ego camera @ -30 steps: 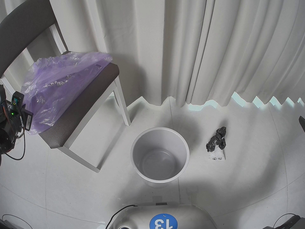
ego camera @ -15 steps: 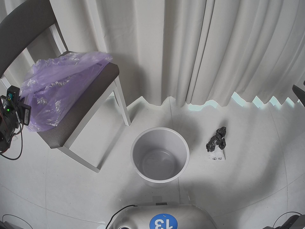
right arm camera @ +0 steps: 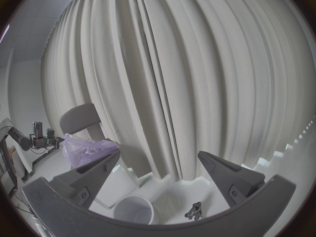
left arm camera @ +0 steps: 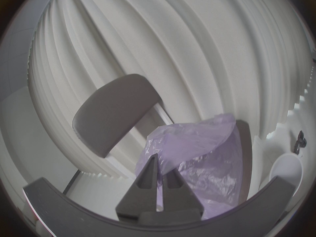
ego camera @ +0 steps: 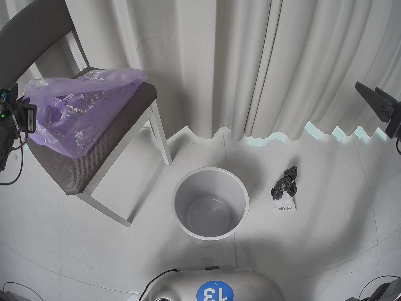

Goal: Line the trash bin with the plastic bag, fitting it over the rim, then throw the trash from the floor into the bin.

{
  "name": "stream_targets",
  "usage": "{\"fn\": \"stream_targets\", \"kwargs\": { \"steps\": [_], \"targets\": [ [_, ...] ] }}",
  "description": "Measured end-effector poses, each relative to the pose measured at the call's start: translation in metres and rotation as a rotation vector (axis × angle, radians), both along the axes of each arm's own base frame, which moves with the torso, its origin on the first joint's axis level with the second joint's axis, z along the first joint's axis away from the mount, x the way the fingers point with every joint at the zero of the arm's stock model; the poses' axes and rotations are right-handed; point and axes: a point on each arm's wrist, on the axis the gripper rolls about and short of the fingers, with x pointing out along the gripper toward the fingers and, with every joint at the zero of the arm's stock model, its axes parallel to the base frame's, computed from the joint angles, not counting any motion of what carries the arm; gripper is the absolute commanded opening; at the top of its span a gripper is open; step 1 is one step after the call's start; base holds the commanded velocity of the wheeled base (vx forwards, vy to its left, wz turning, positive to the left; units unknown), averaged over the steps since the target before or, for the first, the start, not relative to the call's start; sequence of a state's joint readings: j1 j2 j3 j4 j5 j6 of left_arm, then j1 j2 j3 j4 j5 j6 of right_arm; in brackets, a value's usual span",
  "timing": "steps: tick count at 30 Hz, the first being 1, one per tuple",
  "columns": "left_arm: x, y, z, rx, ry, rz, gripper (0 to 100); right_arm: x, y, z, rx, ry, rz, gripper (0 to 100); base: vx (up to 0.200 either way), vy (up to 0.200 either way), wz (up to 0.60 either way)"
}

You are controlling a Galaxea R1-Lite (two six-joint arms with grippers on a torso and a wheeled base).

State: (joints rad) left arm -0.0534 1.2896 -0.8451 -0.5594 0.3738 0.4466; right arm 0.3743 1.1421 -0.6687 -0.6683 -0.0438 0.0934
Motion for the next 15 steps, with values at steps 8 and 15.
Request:
{"fn": "stream_targets", "kwargs": {
  "steps": [8,15],
  "targets": [
    [0.009,-0.025,0.023,0.008,-0.056,-0.111,0,0.023,0.025,-0.022,-0.012,0.081,0.064,100,0.0,0.0,0.0],
    [0.012,-0.036,0.046,0.075,-0.048,-0.14,0,0.035,0.034,-0.035,0.0,0.105,0.08,100,0.0,0.0,0.0]
  ]
}}
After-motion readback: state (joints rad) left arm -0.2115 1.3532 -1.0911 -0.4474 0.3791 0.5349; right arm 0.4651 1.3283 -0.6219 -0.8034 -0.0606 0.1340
